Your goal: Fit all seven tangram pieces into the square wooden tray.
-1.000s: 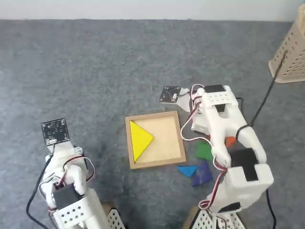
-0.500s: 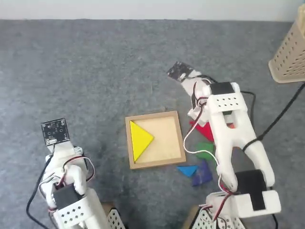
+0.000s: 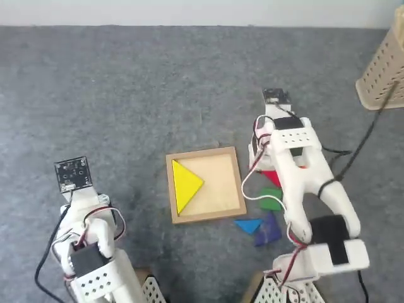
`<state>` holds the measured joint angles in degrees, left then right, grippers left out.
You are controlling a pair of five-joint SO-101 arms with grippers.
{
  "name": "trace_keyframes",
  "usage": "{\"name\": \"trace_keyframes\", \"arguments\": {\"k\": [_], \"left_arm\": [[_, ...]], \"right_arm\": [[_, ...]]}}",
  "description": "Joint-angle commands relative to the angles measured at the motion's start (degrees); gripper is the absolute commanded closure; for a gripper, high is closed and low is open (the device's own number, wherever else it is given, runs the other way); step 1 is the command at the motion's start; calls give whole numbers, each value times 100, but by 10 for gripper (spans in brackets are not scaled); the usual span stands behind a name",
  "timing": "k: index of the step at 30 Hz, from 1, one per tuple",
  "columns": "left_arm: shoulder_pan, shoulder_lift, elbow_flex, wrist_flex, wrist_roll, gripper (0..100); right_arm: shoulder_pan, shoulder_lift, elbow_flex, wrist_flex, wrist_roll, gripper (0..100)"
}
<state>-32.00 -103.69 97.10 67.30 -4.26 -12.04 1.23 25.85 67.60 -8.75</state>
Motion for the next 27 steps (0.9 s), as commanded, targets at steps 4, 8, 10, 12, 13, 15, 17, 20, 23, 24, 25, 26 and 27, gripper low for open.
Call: {"name": "trace_keyframes", "arguments": {"k": [4,8,10,12,13,15,17,20,23,24,25,26,27], "left_arm": [[18,-44,-48,35,88,987],[18,-44,-48,35,88,987],[18,-44,-48,35,88,987],[18,-44,-48,35,88,987],[18,-44,-48,35,88,987],[18,-44,-48,35,88,987],[18,-44,-48,35,88,987],[18,-44,-48,35,88,987],[18,-44,-48,35,88,987],[18,-44,-48,35,88,987],[18,-44,-48,35,88,987],[18,-44,-48,35,88,987],[18,-44,-48,35,88,987]], "right_arm": [[681,-13,-26,-233,-360,835],[716,31,185,-549,-360,855],[743,31,176,-620,-369,856],[752,40,123,-620,-387,855],[734,40,97,-620,-387,855],[716,145,-18,-673,-396,855],[725,418,-211,-699,-396,855],[752,1024,-536,-646,-527,857],[760,1490,-888,-637,-598,857],[760,1587,-1002,-637,-598,857],[743,1648,-1116,-637,-589,858],[716,1701,-1248,-646,-466,858],[681,1763,-1415,-646,-229,858]]}}
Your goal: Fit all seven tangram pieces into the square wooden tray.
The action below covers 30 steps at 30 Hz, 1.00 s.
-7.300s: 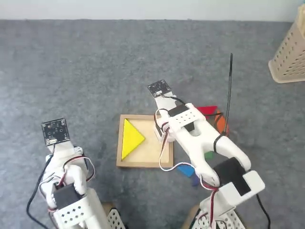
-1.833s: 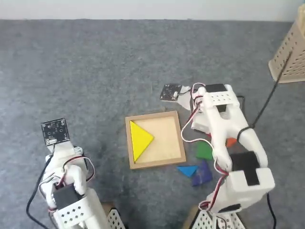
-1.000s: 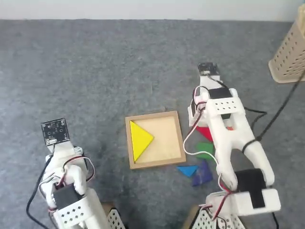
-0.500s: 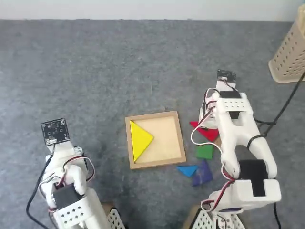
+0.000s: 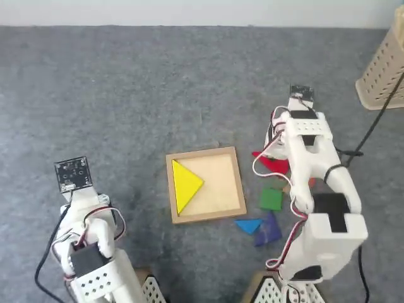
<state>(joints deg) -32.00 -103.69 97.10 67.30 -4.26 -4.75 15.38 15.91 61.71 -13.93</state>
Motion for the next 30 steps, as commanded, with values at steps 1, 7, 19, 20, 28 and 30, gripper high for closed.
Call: {"name": "trace_keyframes", "arguments": {"k": [1,7,19,20,28,30], "left_arm": [[18,-44,-48,35,88,987],[18,-44,-48,35,88,987],[18,-44,-48,35,88,987],[18,-44,-48,35,88,987],[18,-44,-48,35,88,987],[18,-44,-48,35,88,987]], "right_arm": [[-110,382,-607,-48,571,858],[-593,919,-1591,259,1697,858],[-541,549,-3147,1262,2347,856],[-620,435,-3147,1262,2655,855],[-866,778,-3033,2009,7270,796],[-875,1024,-2954,1974,7464,725]]}}
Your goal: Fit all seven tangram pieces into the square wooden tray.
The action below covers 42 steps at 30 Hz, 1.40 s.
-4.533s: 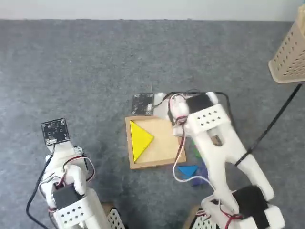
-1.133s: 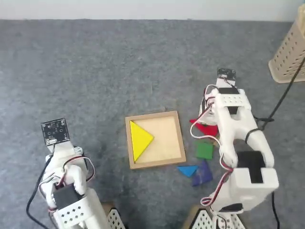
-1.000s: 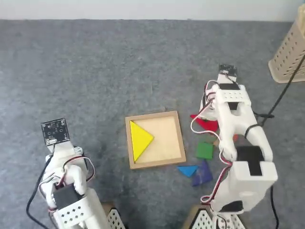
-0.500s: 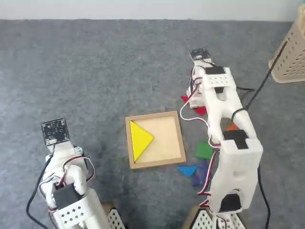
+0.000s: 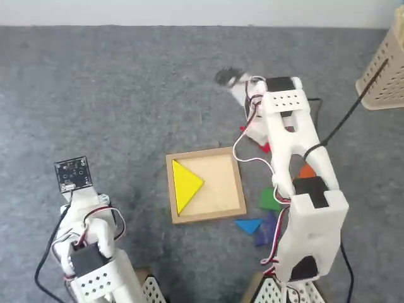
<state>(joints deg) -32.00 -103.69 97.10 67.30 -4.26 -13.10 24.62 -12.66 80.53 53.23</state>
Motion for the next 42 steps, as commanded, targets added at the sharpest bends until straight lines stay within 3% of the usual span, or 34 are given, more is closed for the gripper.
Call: {"name": "trace_keyframes", "arguments": {"k": [1,8,15,22,26,29,31,36,42], "left_arm": [[18,-44,-48,35,88,987],[18,-44,-48,35,88,987],[18,-44,-48,35,88,987],[18,-44,-48,35,88,987],[18,-44,-48,35,88,987],[18,-44,-48,35,88,987],[18,-44,-48,35,88,987],[18,-44,-48,35,88,987],[18,-44,-48,35,88,987]], "right_arm": [[-40,233,-79,22,914,695],[321,1015,-62,-338,1916,659],[708,1218,-62,-330,1820,812],[725,1218,-62,-330,334,960],[716,1209,-70,-330,-774,969],[743,1103,-97,-338,-1055,965],[752,813,-70,-338,-1222,964],[708,-409,79,-277,-2453,961],[971,-1552,1178,-356,-5020,873]]}}
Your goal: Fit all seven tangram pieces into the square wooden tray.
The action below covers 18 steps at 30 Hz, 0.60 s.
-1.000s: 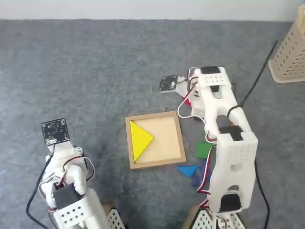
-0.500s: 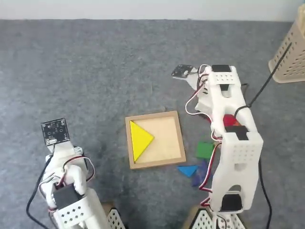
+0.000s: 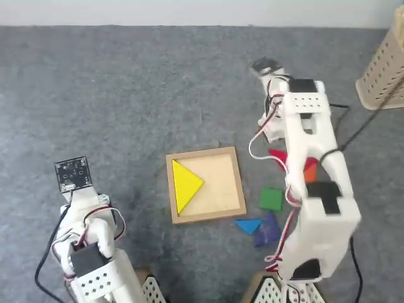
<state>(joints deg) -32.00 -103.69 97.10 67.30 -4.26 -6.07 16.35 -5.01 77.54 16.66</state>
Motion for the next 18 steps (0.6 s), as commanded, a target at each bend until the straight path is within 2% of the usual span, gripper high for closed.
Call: {"name": "trace_keyframes", "arguments": {"k": [1,5,8,10,18], "left_arm": [[18,-44,-48,35,88,987],[18,-44,-48,35,88,987],[18,-44,-48,35,88,987],[18,-44,-48,35,88,987],[18,-44,-48,35,88,987]], "right_arm": [[374,-752,607,-171,-1890,860],[620,-602,1037,-426,-4123,833],[593,-286,1020,-321,-5213,832],[532,-75,1011,-356,-5626,832],[611,840,554,-374,-6435,832]]}}
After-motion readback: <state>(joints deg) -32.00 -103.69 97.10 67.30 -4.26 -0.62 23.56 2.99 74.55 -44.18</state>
